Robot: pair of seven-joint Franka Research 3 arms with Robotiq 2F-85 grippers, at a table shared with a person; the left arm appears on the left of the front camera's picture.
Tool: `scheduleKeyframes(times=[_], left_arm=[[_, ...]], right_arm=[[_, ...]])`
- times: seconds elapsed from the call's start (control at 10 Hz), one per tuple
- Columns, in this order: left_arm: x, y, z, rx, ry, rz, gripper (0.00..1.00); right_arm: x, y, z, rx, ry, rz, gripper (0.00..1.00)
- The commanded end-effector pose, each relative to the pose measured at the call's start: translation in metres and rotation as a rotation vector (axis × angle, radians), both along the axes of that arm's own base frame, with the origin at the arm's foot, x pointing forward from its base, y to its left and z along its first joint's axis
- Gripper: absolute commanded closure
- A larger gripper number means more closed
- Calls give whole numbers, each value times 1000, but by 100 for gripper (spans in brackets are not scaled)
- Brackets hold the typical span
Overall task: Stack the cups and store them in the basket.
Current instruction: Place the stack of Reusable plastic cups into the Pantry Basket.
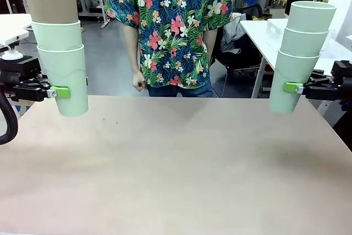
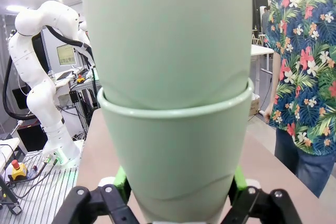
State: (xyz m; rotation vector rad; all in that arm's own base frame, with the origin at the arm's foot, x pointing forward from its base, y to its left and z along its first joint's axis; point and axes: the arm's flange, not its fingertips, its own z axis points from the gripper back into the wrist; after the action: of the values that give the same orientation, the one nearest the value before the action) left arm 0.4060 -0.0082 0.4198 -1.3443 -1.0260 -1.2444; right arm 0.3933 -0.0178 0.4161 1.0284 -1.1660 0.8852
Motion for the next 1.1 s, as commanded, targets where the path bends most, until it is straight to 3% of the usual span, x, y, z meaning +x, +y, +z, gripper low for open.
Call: scheduleKeyframes(times=[0.0, 1.0], left_arm=[[-1, 0, 4, -6, -7, -2, 16], [-1, 0, 4, -6, -7, -2, 16]], right_arm=[[2, -1, 4, -6, -13, 3, 13], [2, -1, 4, -6, -13, 3, 13]])
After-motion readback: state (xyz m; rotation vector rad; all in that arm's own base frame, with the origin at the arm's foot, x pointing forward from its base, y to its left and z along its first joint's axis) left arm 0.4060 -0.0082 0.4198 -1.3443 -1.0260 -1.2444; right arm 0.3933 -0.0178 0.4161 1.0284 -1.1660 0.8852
